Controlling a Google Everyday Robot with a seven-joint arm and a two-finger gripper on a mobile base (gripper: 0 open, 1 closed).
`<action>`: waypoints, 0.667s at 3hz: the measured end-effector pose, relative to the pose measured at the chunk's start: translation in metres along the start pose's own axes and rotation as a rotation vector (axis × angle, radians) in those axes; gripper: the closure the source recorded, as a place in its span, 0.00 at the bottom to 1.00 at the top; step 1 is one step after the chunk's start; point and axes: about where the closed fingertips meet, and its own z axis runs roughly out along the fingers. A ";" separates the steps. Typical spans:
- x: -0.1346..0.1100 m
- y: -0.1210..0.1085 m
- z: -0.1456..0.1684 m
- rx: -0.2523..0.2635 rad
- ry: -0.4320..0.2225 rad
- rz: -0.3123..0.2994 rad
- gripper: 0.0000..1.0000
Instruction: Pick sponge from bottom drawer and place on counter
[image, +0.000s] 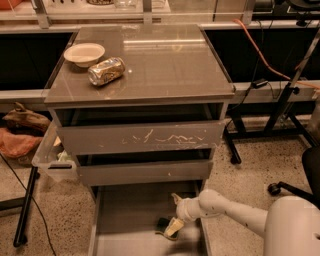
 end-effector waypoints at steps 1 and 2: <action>0.000 0.000 0.001 0.000 0.000 0.001 0.00; 0.021 0.004 0.023 -0.006 -0.009 0.044 0.00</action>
Offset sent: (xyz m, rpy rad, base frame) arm -0.0065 0.0004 -0.0812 0.0450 0.0812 -0.0803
